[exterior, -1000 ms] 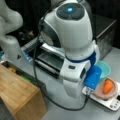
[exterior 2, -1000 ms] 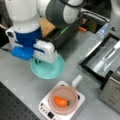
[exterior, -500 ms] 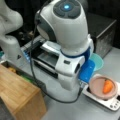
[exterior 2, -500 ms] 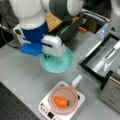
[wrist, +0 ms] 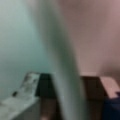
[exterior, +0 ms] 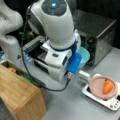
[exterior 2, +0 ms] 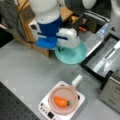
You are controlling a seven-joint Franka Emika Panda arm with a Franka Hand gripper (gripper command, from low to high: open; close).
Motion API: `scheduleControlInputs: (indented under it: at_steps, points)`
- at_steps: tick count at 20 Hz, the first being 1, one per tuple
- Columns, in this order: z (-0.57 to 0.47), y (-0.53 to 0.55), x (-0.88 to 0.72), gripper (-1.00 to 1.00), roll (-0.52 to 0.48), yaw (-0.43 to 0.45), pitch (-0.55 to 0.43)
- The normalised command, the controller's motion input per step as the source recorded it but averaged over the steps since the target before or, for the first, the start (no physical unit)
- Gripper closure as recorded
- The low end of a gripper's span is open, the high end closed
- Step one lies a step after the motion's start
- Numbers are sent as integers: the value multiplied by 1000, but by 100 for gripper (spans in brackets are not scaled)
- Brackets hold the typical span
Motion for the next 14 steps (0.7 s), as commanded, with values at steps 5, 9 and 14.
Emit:
scheduleControlInputs:
  at_steps: [5,9,14]
  points:
    - [-46,284,-508,100,53,-47,-269]
    - [-110,295,-340,100,34,-97,-292]
    - [-136,316,-361,100,70,-220,-253]
